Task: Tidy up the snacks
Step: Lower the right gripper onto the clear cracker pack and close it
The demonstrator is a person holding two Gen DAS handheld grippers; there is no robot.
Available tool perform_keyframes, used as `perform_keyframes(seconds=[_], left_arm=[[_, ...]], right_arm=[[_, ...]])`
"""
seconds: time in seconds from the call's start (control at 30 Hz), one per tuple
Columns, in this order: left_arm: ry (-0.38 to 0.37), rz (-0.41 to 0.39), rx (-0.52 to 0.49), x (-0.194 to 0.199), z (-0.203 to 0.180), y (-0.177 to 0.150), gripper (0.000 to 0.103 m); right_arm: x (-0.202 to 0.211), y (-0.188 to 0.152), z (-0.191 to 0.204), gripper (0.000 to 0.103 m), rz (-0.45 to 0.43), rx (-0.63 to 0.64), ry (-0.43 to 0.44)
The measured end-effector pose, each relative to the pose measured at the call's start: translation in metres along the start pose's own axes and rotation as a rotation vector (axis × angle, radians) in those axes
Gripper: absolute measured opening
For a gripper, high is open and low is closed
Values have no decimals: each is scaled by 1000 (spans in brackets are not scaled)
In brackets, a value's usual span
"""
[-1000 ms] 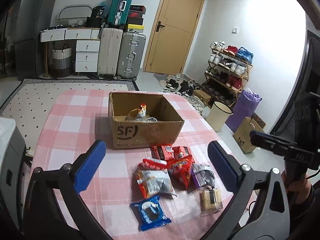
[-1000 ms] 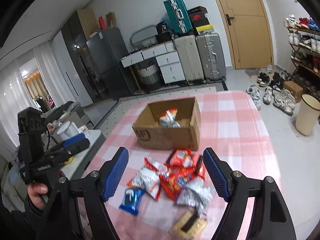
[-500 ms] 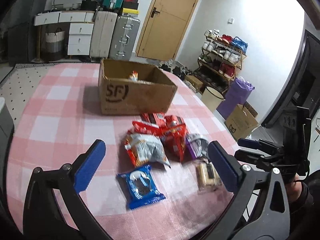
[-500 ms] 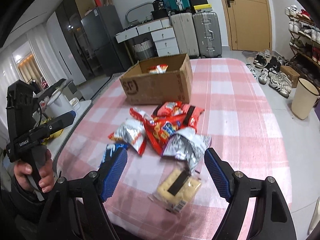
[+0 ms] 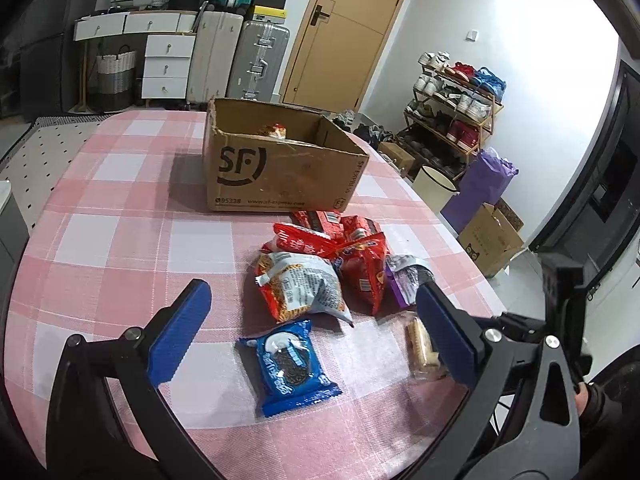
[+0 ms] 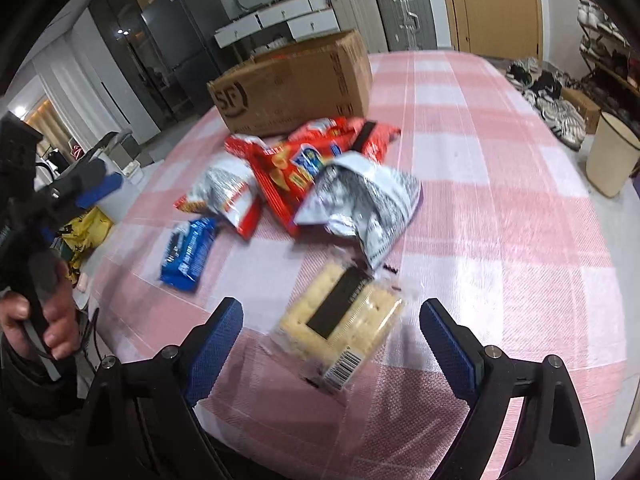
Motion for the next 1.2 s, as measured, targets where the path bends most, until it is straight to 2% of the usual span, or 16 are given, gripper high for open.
perform_keyframes(seconds=[0.13, 0.33, 0.5, 0.67, 0.87, 0.93, 1.0, 1.2], left_arm=[[11, 1, 15, -4, 8, 1, 102], [16, 11, 32, -10, 16, -1, 102], [15, 16, 40, -13, 19, -3, 102], [20, 3, 49, -9, 23, -1, 102], [28, 11, 84, -9, 32, -3, 102], [32, 13, 94, -9, 34, -3, 102], [32, 12, 96, -8, 36, -4, 102], [39, 5, 107, -4, 41, -5, 102]], right_arm=[[-13, -3, -7, 91, 34, -18, -4], [-19, -2, -5, 91, 35, 14, -34], [-33, -5, 8, 92, 65, 137, -158], [-39, -6, 13, 91, 77, 174, -197], [-37, -7, 11, 81, 80, 182, -209], [-35, -7, 10, 68, 75, 175, -214], [-33, -7, 10, 62, 68, 169, -209], [-28, -10, 7, 61, 53, 146, -210]])
Point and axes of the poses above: each gripper's, at about its wrist camera, not at the fingertips, and x roughly against the way its jaws point, z to its left, y to its top, the point moved 5 cm from there along -x, roughly the way its jaws point, and after that the axes turned 9 degrees about y, right-handed, at the moved point
